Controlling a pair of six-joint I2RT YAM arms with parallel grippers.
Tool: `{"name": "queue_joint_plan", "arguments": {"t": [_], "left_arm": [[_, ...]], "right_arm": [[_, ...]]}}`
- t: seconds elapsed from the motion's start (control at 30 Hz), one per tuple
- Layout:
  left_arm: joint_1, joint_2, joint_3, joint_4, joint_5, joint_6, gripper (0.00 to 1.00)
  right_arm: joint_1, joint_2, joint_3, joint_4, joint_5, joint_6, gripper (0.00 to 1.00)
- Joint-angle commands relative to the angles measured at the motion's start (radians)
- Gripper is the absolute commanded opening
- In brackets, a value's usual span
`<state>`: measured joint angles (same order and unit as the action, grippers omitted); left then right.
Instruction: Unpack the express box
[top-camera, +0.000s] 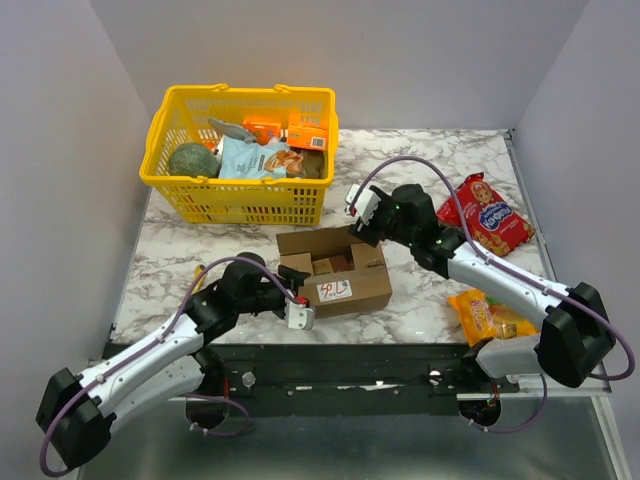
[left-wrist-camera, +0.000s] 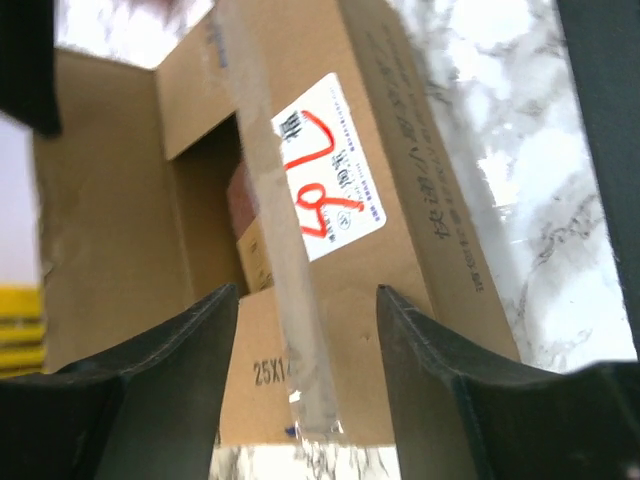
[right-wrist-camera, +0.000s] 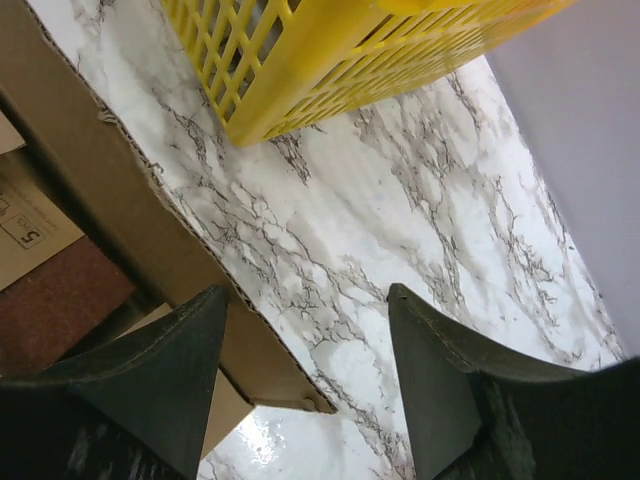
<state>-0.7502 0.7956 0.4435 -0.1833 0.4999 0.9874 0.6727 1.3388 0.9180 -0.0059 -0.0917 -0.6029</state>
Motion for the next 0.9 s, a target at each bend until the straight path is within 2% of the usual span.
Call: {"name": "queue_joint_plan", "arguments": {"t": [0.0, 0.1, 0.17, 0.23, 0.37, 0.47, 0.53, 0.7, 0.8, 0.87], "left_arm": [[-0.003, -0.087, 0.095, 0.021, -0.161, -0.226, 0.69], [-0.005, -0.049, 0.234, -0.039, -0.207, -0.357, 0.70], [-0.001, -0.023, 0.305, -0.079, -0.247, -0.496, 0.71], [0.041, -0.007, 0.316, -0.113, -0.175, -0.532, 0.72], [0.052, 0.007, 0.282, -0.136, -0.159, -0.538, 0.74], [0.054, 0.056, 0.281, -0.130, -0.221, -0.543, 0.74], [0.054, 0.077, 0.273, -0.066, -0.280, -0.579, 0.73], [0.054, 0.183, 0.268, -0.032, -0.319, -0.543, 0.74], [0.054, 0.269, 0.293, -0.025, -0.354, -0.529, 0.71], [0.055, 0.304, 0.311, -0.013, -0.366, -0.530, 0.65]], "right_arm": [[-0.002, -0.007, 0.029, -0.034, -0.068, 0.043, 0.74], [-0.002, -0.024, 0.006, -0.048, -0.100, 0.049, 0.77], [-0.004, -0.042, -0.004, -0.055, -0.134, 0.046, 0.78], [-0.002, -0.058, -0.017, -0.057, -0.140, 0.051, 0.79], [-0.002, -0.098, 0.008, -0.078, -0.126, 0.074, 0.82], [-0.002, -0.133, 0.060, -0.144, -0.132, 0.084, 0.82], [-0.004, -0.162, 0.081, -0.209, -0.141, 0.089, 0.82], [-0.002, -0.228, 0.078, -0.318, -0.143, 0.115, 0.83], [-0.002, -0.263, 0.059, -0.367, -0.164, 0.111, 0.83], [-0.002, -0.276, 0.038, -0.393, -0.195, 0.075, 0.83]]}}
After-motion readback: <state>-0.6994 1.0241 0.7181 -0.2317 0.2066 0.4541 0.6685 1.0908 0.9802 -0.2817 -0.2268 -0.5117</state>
